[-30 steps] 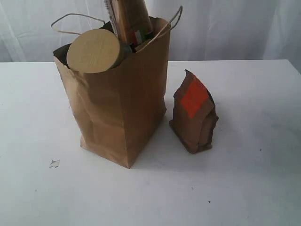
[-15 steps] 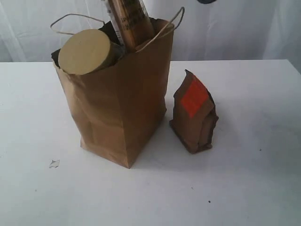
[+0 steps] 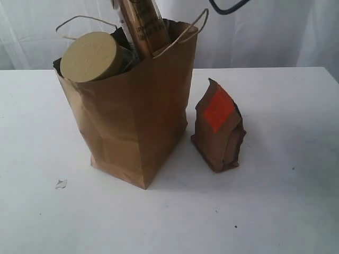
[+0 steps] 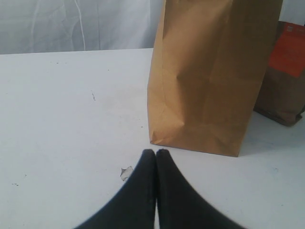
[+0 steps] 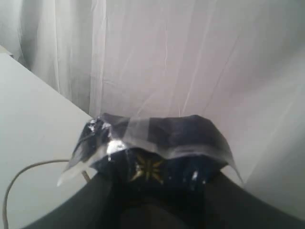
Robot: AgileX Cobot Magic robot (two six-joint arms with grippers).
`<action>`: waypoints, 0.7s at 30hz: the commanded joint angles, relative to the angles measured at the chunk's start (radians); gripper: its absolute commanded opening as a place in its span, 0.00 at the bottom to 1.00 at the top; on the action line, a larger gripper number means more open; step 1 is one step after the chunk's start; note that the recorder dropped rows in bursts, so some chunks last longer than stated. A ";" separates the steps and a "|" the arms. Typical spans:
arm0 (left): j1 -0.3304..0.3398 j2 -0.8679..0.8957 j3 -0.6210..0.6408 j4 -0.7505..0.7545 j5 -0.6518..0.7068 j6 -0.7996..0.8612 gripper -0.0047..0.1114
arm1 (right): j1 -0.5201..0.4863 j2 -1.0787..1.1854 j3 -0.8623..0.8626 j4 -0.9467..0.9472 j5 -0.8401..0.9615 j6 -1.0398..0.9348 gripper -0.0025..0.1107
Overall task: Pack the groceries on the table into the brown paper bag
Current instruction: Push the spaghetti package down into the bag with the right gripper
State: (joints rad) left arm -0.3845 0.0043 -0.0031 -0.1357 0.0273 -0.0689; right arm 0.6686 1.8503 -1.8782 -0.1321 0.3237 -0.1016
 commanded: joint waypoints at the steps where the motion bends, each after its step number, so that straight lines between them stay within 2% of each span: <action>1: 0.002 -0.004 0.003 -0.001 0.000 -0.002 0.04 | -0.011 -0.010 0.043 0.007 -0.069 0.051 0.02; 10: 0.002 -0.004 0.003 -0.001 0.000 -0.002 0.04 | -0.023 -0.026 0.173 0.054 -0.157 0.054 0.02; 21: 0.002 -0.004 0.003 -0.001 0.000 -0.002 0.04 | -0.041 -0.066 0.269 0.074 -0.165 0.038 0.02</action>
State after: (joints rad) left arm -0.3845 0.0043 -0.0031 -0.1357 0.0273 -0.0689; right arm 0.6363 1.7913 -1.6458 -0.0832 0.0985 -0.0673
